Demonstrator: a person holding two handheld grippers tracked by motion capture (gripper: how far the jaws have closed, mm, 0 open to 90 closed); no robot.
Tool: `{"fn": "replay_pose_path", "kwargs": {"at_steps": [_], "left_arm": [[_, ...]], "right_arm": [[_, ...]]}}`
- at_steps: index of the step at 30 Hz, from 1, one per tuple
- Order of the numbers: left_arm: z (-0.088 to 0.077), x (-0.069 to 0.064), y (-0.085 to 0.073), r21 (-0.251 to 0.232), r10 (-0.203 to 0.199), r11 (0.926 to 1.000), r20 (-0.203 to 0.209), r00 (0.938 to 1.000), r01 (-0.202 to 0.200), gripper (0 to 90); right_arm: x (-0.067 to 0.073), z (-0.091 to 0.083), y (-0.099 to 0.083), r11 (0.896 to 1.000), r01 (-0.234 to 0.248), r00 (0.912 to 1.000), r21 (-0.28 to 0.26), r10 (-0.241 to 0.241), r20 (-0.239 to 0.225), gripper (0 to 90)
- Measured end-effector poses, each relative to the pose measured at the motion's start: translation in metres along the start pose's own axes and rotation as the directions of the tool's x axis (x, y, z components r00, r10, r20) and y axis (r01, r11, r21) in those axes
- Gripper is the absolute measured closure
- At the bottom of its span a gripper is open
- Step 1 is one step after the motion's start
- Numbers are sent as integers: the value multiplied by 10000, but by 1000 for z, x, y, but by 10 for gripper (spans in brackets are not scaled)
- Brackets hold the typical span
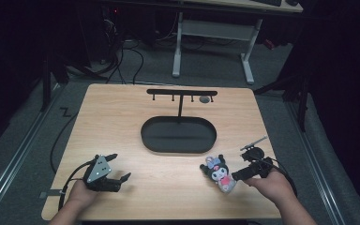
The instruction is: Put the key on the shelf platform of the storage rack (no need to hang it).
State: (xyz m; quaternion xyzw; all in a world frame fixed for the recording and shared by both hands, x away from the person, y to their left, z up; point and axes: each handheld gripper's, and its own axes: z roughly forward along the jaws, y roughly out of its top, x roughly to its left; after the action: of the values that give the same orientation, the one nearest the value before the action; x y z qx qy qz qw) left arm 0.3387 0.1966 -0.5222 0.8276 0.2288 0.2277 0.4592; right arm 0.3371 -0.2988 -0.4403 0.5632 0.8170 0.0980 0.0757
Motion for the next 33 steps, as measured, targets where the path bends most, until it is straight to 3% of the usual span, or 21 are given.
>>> {"fn": "replay_pose_path", "kwargs": {"at_steps": [7, 10, 16, 19, 24, 27, 33], "left_arm": [[-1, 1, 0, -39, -22, 10000, 23, 10000, 22, 155], [-1, 1, 0, -41, -36, 10000, -6, 10000, 36, 155], [-1, 0, 0, -39, 27, 10000, 11, 10000, -27, 155], [-1, 0, 0, -37, 48, 10000, -2, 10000, -48, 155], [-1, -1, 0, -37, 87, 10000, 6, 10000, -87, 155], [-1, -1, -1, -40, 91, 10000, 14, 10000, -91, 155], [-1, 0, -1, -59, 80, 10000, 38, 10000, -80, 155]], "right_arm": [[20, 0, 3, 9991, 318, 9994, 294, -315, -111, 0], [35, 8, 6, 9969, 654, 9975, 434, -642, -279, 0], [52, 22, 11, 9918, 1117, 9926, 626, -1083, -551, 4], [55, 27, 13, 9880, 1441, 9888, 547, -1416, -469, 5], [62, 31, 15, 9900, 1288, 9911, 581, -1265, -416, 25], [65, 35, 17, 9853, 1596, 9869, 613, -1577, -348, 29], [69, 38, 16, 9856, 1559, 9878, 658, -1558, -68, 80]]}}
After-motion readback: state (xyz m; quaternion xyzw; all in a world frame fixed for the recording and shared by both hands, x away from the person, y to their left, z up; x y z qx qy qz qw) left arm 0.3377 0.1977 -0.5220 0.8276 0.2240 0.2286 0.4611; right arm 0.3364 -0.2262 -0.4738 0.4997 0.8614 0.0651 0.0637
